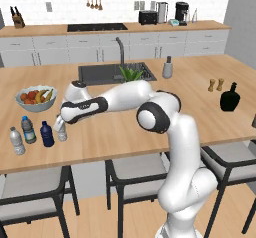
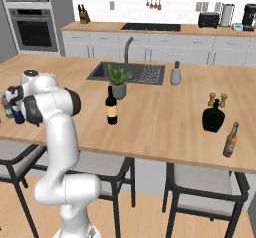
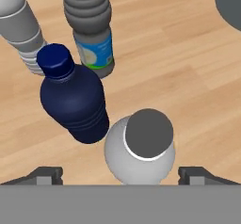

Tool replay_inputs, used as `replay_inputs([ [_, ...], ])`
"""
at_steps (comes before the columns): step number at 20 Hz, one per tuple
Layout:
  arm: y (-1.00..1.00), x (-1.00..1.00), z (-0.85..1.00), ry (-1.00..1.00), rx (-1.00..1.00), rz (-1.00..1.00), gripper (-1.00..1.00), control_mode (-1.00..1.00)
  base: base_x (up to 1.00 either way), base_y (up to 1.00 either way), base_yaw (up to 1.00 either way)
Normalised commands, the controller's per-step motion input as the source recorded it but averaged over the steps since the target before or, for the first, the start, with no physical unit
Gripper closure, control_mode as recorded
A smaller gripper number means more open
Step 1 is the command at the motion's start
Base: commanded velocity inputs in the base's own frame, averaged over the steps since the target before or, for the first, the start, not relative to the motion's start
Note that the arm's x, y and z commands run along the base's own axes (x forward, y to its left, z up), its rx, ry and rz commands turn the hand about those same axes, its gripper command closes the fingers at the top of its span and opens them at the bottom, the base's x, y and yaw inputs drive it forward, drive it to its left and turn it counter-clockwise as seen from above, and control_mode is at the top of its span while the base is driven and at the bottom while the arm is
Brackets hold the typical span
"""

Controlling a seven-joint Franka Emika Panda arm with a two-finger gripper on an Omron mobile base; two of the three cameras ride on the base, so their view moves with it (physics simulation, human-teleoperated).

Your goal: Move the plastic bottles in the middle to the plastics group, and the glass bottles in the middle to the glass group.

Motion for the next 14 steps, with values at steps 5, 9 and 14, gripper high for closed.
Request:
replay_inputs([
  [5, -0.41, -0.46, 0.32, 0.00, 0.00, -0.01, -1.00, -1.00, 0.00, 0.00, 0.00],
  [9, -0.53, -0.37, 0.29, 0.00, 0.00, -0.02, -1.00, -1.00, 0.00, 0.00, 0.00],
  [14, -0.60, -0.40, 0.14, 0.00, 0.00, -0.05, -1.00, -1.00, 0.00, 0.00, 0.00],
])
